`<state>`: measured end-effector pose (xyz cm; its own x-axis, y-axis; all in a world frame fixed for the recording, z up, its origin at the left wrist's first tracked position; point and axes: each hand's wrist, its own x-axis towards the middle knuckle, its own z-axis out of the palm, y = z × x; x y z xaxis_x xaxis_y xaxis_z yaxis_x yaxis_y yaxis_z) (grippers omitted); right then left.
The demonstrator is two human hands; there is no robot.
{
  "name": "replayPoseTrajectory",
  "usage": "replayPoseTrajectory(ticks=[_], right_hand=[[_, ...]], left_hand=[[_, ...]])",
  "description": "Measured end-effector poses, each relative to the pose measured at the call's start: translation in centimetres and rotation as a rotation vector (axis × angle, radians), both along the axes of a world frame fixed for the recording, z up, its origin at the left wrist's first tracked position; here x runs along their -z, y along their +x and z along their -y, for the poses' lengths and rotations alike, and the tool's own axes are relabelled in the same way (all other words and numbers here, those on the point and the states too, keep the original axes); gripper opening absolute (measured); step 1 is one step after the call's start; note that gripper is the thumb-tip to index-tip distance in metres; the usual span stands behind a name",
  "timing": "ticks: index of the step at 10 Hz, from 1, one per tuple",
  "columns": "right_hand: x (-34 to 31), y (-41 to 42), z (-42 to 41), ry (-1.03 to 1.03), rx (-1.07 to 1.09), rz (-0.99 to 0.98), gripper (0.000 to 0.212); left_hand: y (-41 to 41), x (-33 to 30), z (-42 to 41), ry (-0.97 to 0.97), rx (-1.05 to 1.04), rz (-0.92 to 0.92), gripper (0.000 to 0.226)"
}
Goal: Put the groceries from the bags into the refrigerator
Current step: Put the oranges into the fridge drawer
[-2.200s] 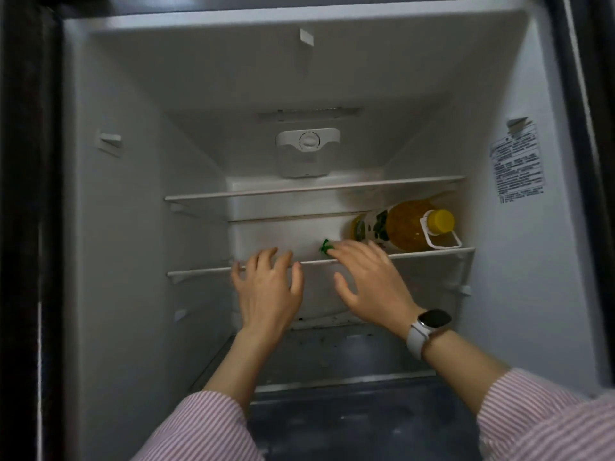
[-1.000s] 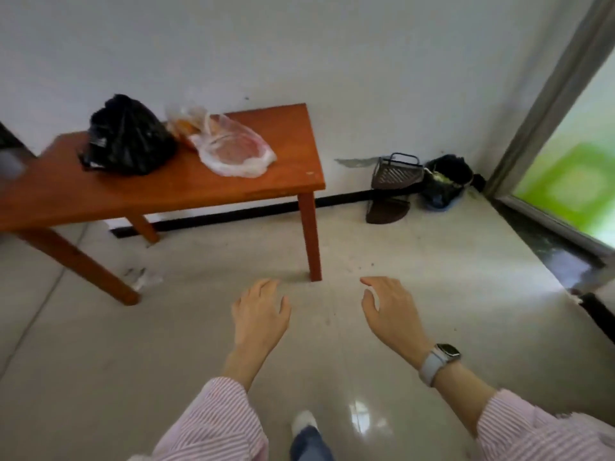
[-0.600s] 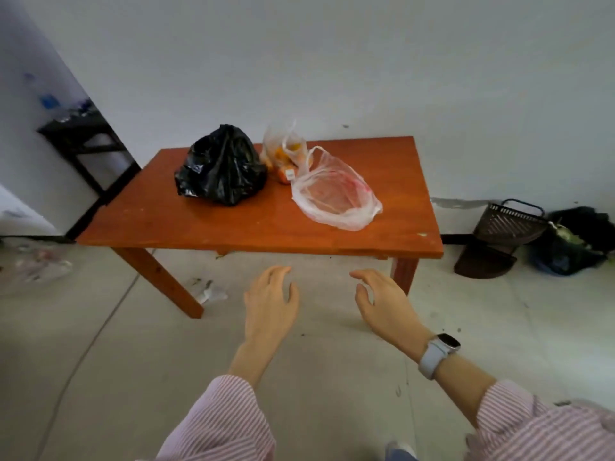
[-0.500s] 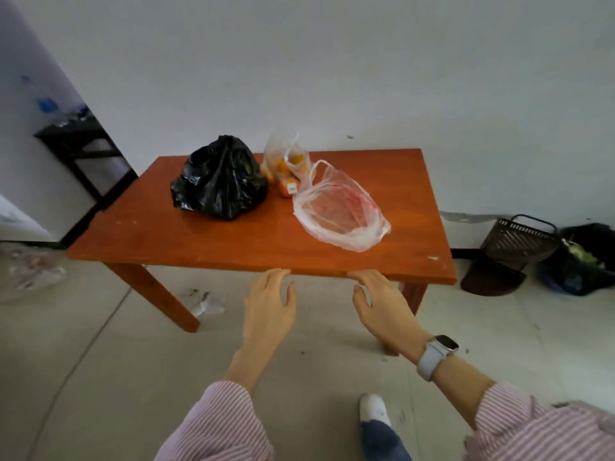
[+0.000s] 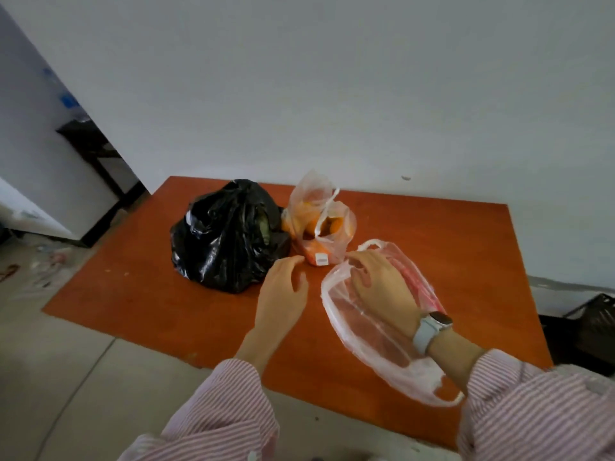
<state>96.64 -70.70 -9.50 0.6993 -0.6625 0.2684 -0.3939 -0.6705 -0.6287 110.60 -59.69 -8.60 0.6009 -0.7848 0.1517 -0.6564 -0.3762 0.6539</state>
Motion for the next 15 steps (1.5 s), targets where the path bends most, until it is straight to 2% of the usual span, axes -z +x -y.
replayPoseTrajectory(ticks=[1,2,3,4,5,6,7,8,9,10,11,12,13,14,15], right_hand=[[0.6,3.9,2.6,0.013,-0.012,0.035,0.036],[2.0,7.8,5.2,0.099,-0.064,0.029,0.058],[4.9,10.0,7.3,0.15,-0.047,-0.172,0.077],[6.6,10.0,8.6,0.283,0.07,-0.301,0.07],[6.6,9.7,9.9,0.424,0.218,-0.293,0.043],[6.2,10.3,10.4,0.364,0.221,-0.292,0.063],[6.7,12.4,10.4,0.317,0.104,-0.503,0.099],[9.2,13.9,11.0,0.265,0.133,-0.649,0.086],[10.6,14.7,12.5,0.26,0.238,-0.611,0.037],[10.6,13.8,13.9,0.414,0.344,-0.434,0.015],[9.5,11.0,14.4,0.692,0.531,-0.149,0.01],[7.8,8.6,15.1,0.95,0.601,0.151,0.014],[6.2,6.8,15.7,1.167,0.565,0.377,0.011],[4.2,6.0,17.5,1.299,0.487,0.424,0.018],[4.3,6.4,18.8,1.38,0.325,0.43,0.02]], left_hand=[[4.1,1.1,3.6,-0.029,-0.025,-0.049,0.032],[8.0,2.1,7.9,-0.04,0.083,0.004,0.038],[11.0,4.4,11.8,0.165,0.313,0.127,0.052],[13.7,6.9,14.5,0.404,0.338,0.18,0.039],[15.1,7.6,16.0,0.245,0.237,-0.105,0.004],[15.5,8.5,16.9,0.246,0.276,-0.308,0.048],[15.9,10.2,17.6,0.504,0.323,-0.223,0.079],[16.8,11.3,17.8,0.376,0.123,-0.204,0.038],[16.4,10.5,18.0,0.209,-0.047,-0.464,0.017],[16.6,9.5,19.2,-0.192,-0.281,-1.273,0.014],[16.7,8.7,19.8,-0.417,-0.309,-1.701,0.024],[15.7,8.1,19.3,-0.308,-0.224,-1.829,0.028],[14.5,7.9,18.4,-0.161,-0.069,-1.908,0.015],[14.2,7.1,17.6,-0.057,-0.121,-2.168,0.037],[14.4,5.8,18.1,0.073,-0.001,-1.959,0.053]])
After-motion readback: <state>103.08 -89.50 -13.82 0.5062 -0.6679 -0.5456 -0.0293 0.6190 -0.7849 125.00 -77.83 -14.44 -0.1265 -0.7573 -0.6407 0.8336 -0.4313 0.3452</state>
